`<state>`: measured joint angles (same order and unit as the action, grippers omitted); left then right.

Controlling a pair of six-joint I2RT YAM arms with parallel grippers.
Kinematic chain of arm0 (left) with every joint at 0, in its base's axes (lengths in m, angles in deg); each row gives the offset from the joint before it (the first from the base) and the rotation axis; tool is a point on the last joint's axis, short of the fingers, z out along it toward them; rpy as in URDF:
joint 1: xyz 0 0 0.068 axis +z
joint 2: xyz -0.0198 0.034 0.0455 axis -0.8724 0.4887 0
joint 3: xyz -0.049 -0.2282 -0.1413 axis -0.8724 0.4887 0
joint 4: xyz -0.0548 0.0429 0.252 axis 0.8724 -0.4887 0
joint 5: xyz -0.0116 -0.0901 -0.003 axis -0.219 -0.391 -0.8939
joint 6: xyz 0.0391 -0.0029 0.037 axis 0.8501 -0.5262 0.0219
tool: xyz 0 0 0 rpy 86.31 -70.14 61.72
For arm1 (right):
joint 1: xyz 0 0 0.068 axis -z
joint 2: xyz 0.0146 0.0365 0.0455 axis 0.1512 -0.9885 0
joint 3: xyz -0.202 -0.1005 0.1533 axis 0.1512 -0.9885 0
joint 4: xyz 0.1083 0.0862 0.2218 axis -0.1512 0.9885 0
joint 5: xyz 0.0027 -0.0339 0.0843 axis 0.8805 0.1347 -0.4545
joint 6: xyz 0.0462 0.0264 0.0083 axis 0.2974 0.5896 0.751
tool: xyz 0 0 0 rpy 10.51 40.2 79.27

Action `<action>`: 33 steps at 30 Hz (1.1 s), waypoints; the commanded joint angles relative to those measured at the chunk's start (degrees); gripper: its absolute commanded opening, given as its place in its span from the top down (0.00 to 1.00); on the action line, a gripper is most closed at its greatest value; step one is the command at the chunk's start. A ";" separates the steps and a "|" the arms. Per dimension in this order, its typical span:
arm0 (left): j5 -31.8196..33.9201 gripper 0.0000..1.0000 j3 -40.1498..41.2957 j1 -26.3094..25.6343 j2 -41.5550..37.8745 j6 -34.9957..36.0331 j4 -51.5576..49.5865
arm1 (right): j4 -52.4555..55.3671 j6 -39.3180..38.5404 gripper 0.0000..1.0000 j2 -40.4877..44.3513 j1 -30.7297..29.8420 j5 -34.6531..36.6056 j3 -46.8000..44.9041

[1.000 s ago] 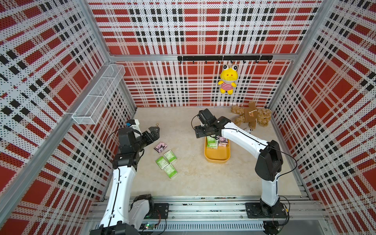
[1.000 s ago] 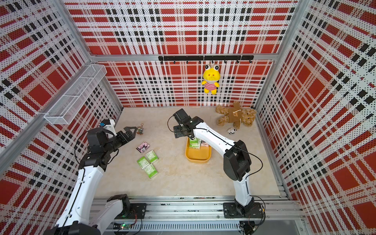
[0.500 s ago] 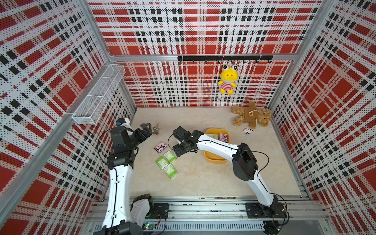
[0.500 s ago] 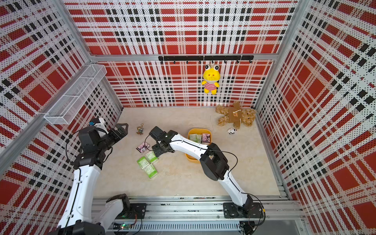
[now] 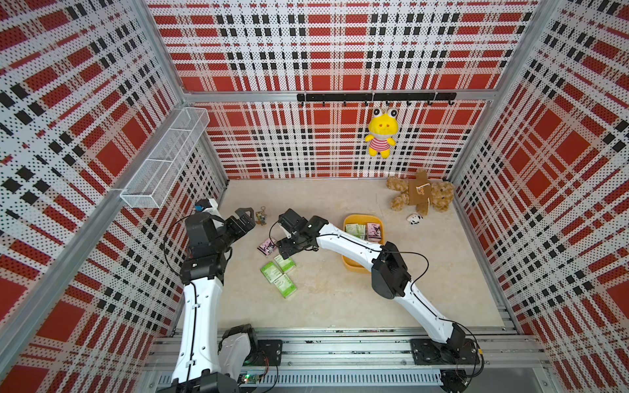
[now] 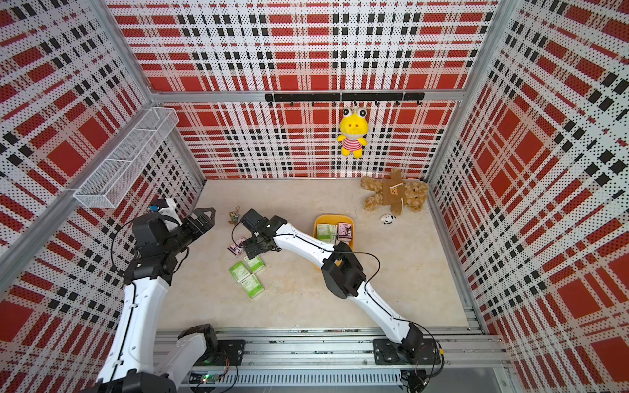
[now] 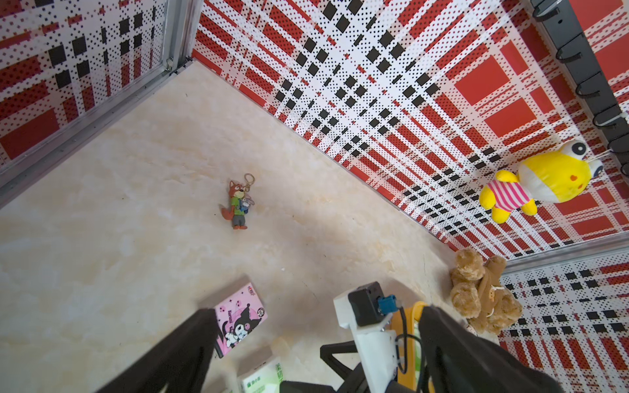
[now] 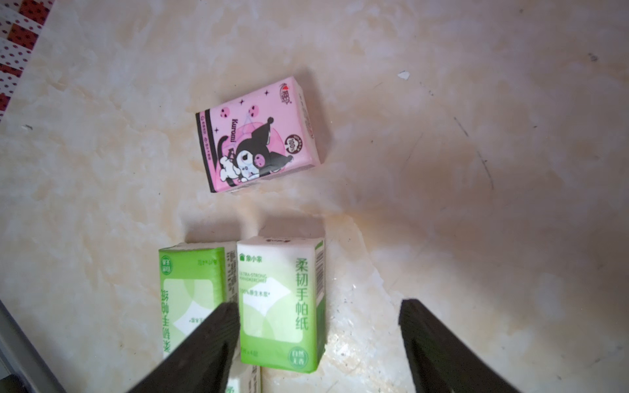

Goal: Put the pocket tissues into the storage box
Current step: Pick up the pocket tissues from the center of the board.

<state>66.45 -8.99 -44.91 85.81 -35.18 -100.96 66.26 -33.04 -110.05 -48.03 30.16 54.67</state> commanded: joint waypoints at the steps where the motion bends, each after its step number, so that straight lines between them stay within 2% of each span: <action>1: -1.02 0.00 1.21 0.35 -0.98 -0.42 1.29 | 2.61 0.60 0.17 -2.13 -0.58 0.09 2.35; 12: -1.66 0.00 2.03 0.15 -1.19 -0.44 1.73 | 5.45 0.07 0.16 -5.04 -1.58 0.36 6.24; 33: -1.71 0.00 2.62 -0.47 -1.68 0.01 1.81 | 8.24 -1.82 0.16 -6.34 -2.64 -1.06 6.50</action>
<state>65.14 -7.26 -45.10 85.11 -35.50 -100.48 73.35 -33.83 -114.97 -49.87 29.49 60.20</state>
